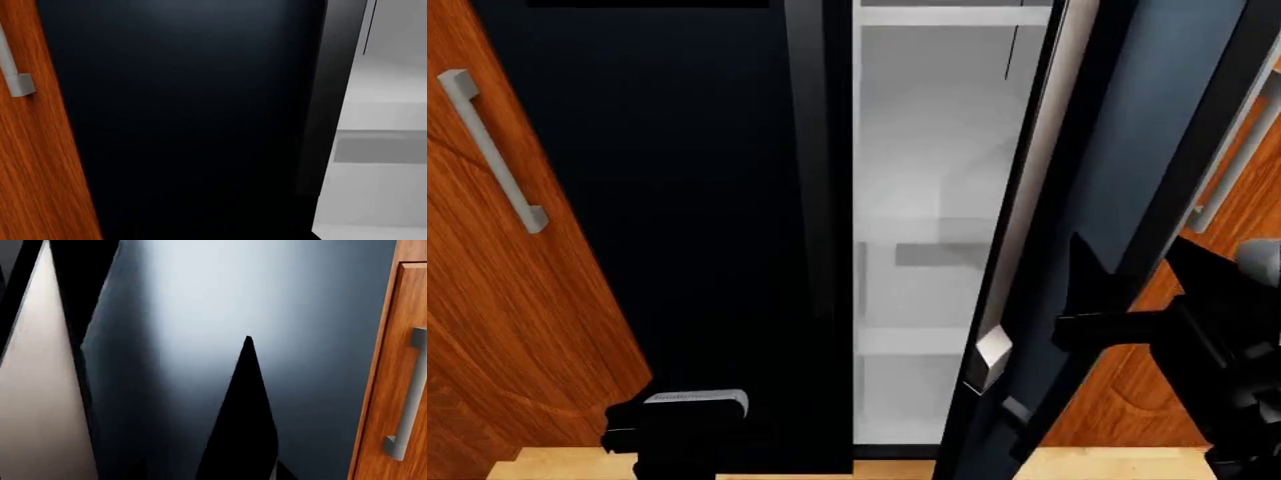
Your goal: Open the fridge door
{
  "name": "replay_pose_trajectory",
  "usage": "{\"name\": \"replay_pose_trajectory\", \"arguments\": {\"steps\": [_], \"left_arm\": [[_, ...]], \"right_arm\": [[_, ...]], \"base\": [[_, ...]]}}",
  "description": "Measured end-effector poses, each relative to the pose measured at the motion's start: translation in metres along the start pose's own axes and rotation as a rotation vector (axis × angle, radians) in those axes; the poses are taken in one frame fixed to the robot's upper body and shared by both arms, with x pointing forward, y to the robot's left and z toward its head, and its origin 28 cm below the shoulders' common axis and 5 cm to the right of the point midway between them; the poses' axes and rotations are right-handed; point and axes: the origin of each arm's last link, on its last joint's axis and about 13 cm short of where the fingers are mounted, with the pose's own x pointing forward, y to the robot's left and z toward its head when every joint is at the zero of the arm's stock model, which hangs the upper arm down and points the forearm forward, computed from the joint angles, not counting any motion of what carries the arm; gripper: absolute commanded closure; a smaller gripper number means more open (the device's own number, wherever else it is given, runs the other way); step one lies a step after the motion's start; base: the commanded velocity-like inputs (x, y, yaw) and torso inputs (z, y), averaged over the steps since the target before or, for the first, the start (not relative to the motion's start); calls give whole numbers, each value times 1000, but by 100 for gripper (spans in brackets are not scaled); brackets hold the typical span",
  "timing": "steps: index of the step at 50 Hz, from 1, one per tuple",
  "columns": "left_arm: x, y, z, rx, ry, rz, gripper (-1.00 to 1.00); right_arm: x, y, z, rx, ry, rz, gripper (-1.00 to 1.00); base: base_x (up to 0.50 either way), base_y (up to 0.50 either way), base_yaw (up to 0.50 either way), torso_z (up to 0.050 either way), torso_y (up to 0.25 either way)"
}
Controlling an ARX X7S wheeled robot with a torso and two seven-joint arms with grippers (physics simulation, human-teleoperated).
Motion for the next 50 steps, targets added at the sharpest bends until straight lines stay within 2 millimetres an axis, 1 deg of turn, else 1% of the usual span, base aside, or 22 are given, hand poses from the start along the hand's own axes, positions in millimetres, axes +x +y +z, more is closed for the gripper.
{"name": "replay_pose_trajectory", "arguments": {"steps": [9, 15, 21, 28, 33, 39, 42, 46, 48, 50], "left_arm": [[0, 0, 0, 1, -1, 0, -100], [-1, 1, 0, 3, -2, 0, -100], [-1, 1, 0, 6, -3, 0, -100], [-2, 1, 0, 7, -3, 0, -100], [-1, 1, 0, 8, -2, 0, -100], [-1, 0, 0, 8, -2, -1, -100], [-1, 0, 0, 8, -2, -1, -100], [-1, 0, 0, 8, -2, -1, -100], [-1, 0, 0, 8, -2, -1, -100], [-1, 0, 0, 8, -2, -2, -100]], "right_arm": [[-11, 3, -5, -3, -28, 0, -100], [-25, 9, -8, -27, -38, -19, -100], [-38, 14, -2, -109, -101, -40, -100], [-52, 19, 5, -178, -158, -21, -100], [-56, 24, 3, -213, -165, 32, -100], [-57, 29, 2, -258, -176, 82, -100], [-55, 37, 1, -243, -206, 82, -100], [-49, 61, 6, -130, -314, 102, -100], [-49, 69, 7, -130, -328, 138, -100], [-51, 73, 6, -155, -328, 168, -100]], "base": [[0, 0, 0, 0, 1], [0, 0, 0, 0, 0], [0, 0, 0, 0, 0], [0, 0, 0, 0, 0], [0, 0, 0, 0, 0], [0, 0, 0, 0, 0], [0, 0, 0, 0, 0], [0, 0, 0, 0, 0], [0, 0, 0, 0, 0], [0, 0, 0, 0, 0]]}}
